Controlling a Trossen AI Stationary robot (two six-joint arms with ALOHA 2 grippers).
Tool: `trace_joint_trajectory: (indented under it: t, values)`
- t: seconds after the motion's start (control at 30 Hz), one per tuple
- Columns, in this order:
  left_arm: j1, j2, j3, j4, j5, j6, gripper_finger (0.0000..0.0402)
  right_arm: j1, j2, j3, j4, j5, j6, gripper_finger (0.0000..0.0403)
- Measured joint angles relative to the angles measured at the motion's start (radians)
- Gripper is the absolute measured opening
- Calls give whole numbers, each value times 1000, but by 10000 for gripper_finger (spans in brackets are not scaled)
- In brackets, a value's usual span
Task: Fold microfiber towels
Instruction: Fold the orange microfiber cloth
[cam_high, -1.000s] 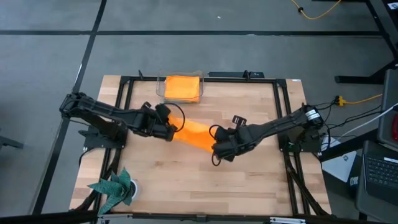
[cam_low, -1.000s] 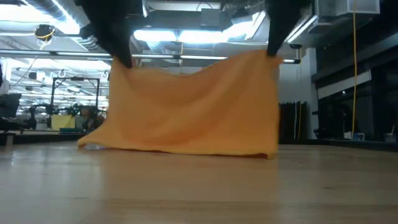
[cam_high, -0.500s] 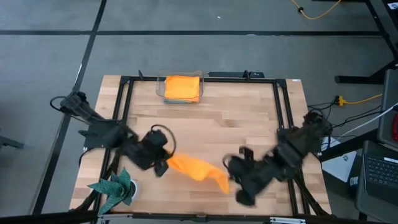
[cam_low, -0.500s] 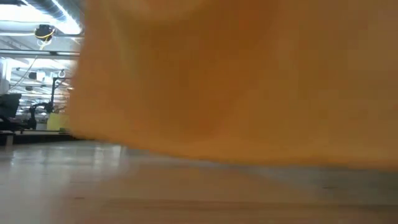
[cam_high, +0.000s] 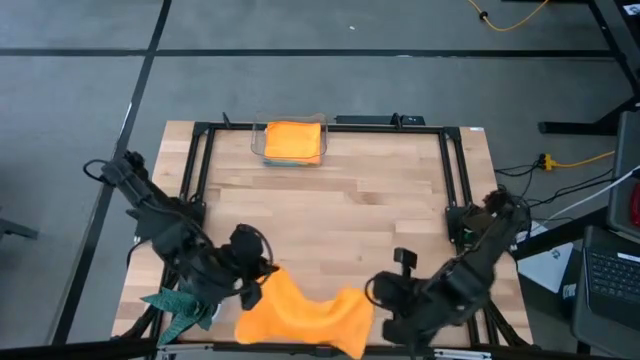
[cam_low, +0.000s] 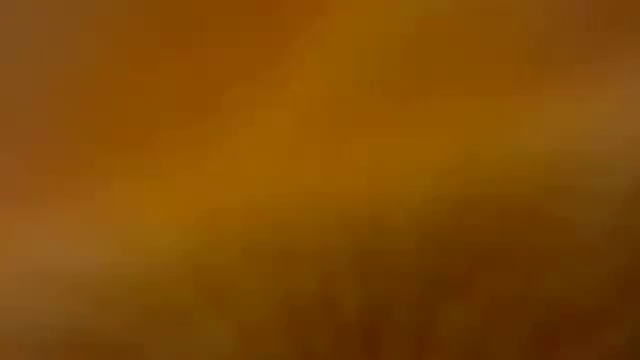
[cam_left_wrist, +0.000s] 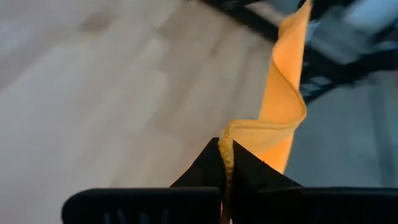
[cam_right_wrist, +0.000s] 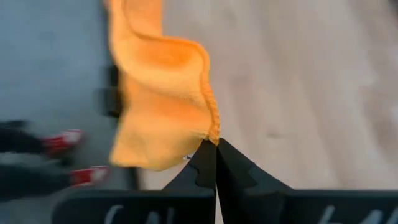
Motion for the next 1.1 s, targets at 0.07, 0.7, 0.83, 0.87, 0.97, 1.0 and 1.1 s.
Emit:
trace_joint_trajectory:
  t: [0.07, 0.7, 0.83, 0.87, 0.97, 1.0, 1.1]
  values:
    - [21, 32, 0, -47, -6, 0, 0, -27, 31, 0, -55, 10, 10, 0]
    - [346, 280, -42, -401, -94, 255, 0, -300, 117, -361, -114, 29, -127, 0]
    - [428, 281, -100, -394, -92, 341, 0, -345, 117, -464, -95, 4, -164, 0]
    - [453, 281, -115, -394, -82, 364, 0, -355, 117, -484, -94, 3, -178, 0]
    - [523, 279, -154, -371, -36, 449, 0, -385, 117, -528, -91, 2, -214, 0]
    - [544, 279, -166, -356, -21, 480, 0, -396, 117, -537, -87, -3, -232, 0]
    - [597, 279, -192, -275, 9, 571, 0, -429, 117, -540, -52, -16, -275, 0]
